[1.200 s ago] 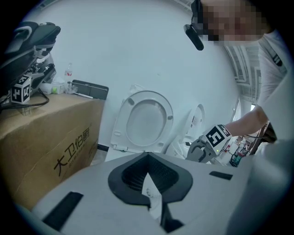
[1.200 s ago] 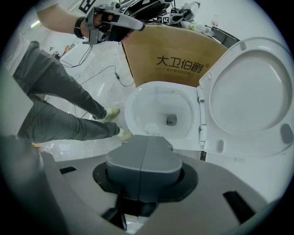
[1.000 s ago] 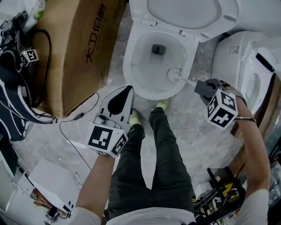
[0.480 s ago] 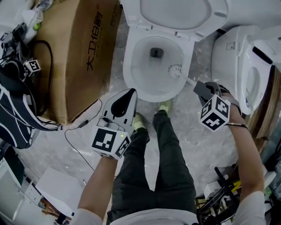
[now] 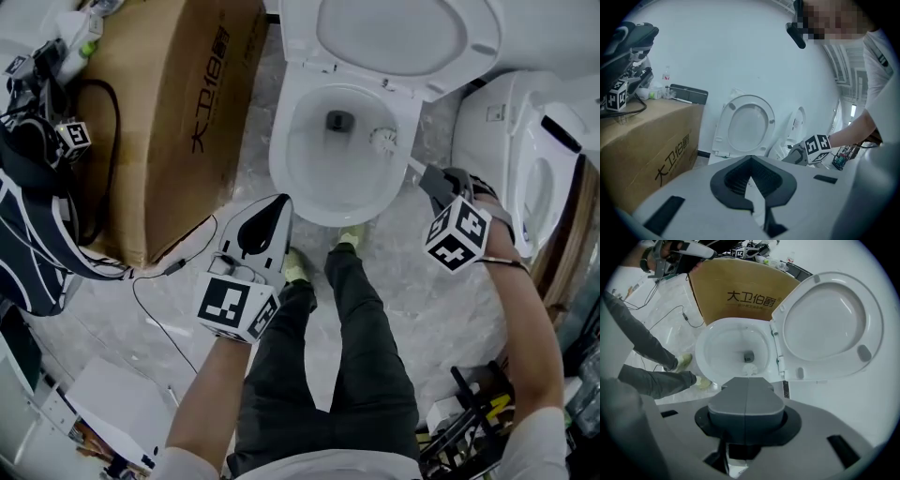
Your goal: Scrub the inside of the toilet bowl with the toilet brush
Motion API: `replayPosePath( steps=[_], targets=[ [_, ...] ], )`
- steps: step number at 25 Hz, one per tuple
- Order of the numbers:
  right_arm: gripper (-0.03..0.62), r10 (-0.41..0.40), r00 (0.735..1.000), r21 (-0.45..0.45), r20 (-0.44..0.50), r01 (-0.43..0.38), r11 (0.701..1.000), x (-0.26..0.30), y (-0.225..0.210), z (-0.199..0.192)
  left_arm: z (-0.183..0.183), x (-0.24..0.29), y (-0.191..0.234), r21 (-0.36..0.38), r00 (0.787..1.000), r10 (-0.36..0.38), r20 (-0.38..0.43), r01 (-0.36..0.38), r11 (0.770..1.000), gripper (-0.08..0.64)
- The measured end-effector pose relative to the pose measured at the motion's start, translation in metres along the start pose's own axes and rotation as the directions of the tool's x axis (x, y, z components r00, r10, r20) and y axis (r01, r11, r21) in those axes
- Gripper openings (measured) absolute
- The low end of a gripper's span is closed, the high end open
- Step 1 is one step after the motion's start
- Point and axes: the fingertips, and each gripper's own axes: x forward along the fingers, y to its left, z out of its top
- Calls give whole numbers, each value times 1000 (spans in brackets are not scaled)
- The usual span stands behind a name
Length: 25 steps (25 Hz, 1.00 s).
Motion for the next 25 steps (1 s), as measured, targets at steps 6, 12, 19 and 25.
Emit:
replayPosePath(
  steps=[6,12,19,25],
  targets=[
    [158,-37,998,201,53,26,979,6,-8,11,4,5,4,6,1000,-3,9,3,1000,6],
    [160,-46,966,818,253,-188,544,-9,28,4,17,11,-19,38,999,-37,1,37,999,6],
    [158,-290,840,771,458,-538,-341,3,53,-4,11,40,-44,89,996,-87,-15,88,992,6],
    [158,-406,818,569,406,-575,-588,27,63,-12,-10,48,-55,110,990,-128,-54,134,985,6]
  ],
)
